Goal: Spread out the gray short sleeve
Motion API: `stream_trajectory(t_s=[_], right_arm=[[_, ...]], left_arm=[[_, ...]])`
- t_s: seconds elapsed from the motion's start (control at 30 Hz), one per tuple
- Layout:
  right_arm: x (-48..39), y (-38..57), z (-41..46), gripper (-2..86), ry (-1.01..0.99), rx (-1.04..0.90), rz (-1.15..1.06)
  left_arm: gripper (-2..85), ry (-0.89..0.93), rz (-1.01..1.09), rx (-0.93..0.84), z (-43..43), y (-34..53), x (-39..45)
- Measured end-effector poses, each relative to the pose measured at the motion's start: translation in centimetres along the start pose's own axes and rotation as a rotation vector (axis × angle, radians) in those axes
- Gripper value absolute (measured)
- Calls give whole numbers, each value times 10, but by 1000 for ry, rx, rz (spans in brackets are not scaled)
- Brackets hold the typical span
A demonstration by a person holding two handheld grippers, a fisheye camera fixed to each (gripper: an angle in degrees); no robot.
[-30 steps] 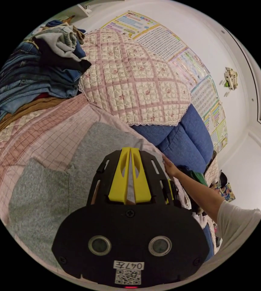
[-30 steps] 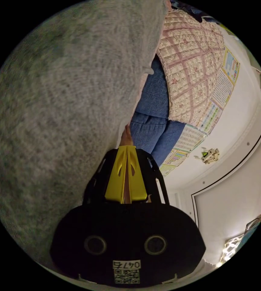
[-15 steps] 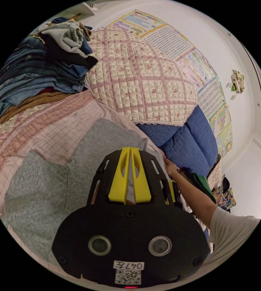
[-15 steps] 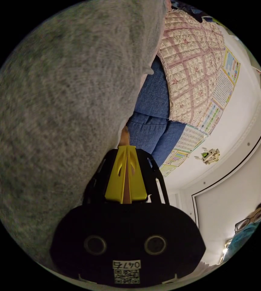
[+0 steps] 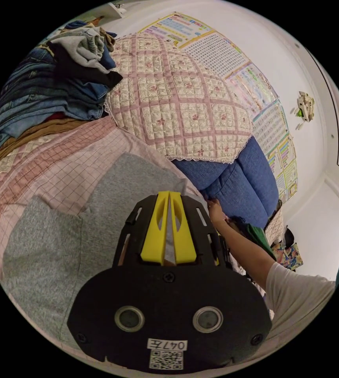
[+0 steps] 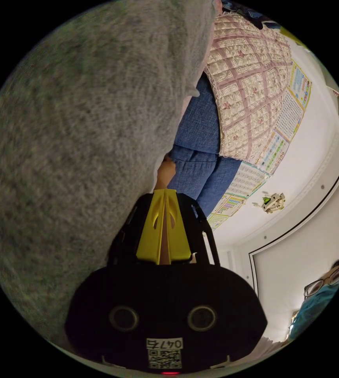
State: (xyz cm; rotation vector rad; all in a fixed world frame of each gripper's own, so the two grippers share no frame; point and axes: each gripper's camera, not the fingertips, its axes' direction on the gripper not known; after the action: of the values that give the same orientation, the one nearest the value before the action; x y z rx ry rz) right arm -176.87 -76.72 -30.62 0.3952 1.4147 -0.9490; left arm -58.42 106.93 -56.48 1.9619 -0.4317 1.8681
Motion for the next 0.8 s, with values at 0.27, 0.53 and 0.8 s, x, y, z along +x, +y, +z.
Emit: stream_trajectory(t_s=[0.27,0.53,0.8], right_arm=[[24,13,6,-7,2,0,-3],[39,24,15,-7,6,-1,-5],[46,35,24,-7,8,-2,-6]], left_arm=[[-10,22,-30,12,-29,4,6],[-10,61,-77,45,-62,6,-6],[-10,134,-113,39,-62,14,-16]])
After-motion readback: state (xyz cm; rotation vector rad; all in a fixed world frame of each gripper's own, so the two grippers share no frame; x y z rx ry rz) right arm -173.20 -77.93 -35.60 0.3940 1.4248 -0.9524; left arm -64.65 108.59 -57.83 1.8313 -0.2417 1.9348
